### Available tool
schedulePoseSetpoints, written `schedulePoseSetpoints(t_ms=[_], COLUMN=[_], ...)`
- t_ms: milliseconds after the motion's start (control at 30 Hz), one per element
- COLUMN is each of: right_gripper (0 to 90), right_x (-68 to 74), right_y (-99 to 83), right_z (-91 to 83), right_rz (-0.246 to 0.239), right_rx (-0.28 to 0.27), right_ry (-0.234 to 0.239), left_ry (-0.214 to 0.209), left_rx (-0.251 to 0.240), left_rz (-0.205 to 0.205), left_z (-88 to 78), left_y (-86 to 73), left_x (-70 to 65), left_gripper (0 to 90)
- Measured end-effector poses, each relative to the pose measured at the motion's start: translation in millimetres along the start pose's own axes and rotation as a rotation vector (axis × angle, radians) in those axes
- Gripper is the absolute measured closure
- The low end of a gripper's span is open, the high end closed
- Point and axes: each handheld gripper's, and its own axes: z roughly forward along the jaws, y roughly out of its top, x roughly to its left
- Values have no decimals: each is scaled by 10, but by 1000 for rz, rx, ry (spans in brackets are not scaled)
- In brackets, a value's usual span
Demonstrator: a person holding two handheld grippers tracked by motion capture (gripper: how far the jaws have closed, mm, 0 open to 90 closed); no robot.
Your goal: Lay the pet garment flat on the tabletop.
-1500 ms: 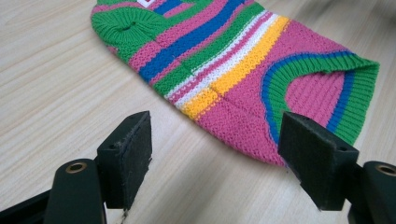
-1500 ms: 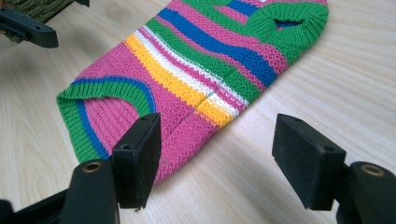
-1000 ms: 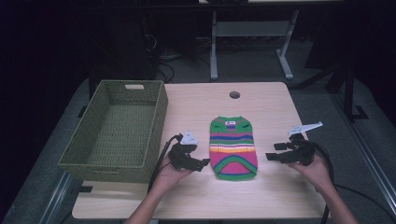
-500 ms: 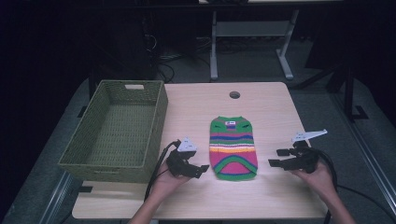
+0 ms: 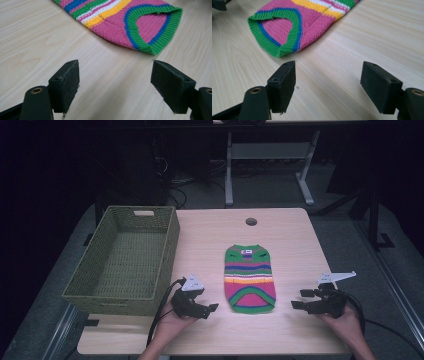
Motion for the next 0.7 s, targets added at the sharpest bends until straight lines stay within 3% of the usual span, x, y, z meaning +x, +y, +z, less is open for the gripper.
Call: schedulePoseSetpoints(t_ms=[267,500,600,633,700], right_gripper=[270,259,257,257,258], right_x=[42,95,135,149,169], right_y=[-128,-240,-298,-312,-329], right_z=[-98,-193,-235,-244,-260], right_rz=[16,23,46,45,49], right_rx=[-2,-47,-90,-100,-110], right_ry=[-13,-36,-19,-25,-32], left_ry=[9,15,10,40,54], left_rx=[0,-24,-42,-27,-29], left_rz=[6,-2,-17,18,33], left_z=[-86,-172,-183,-192,-194], left_y=[-91,-184,-232,-235,-234], left_x=[-36,-75,-95,-137,-162], left_gripper=[227,222,221,221,214])
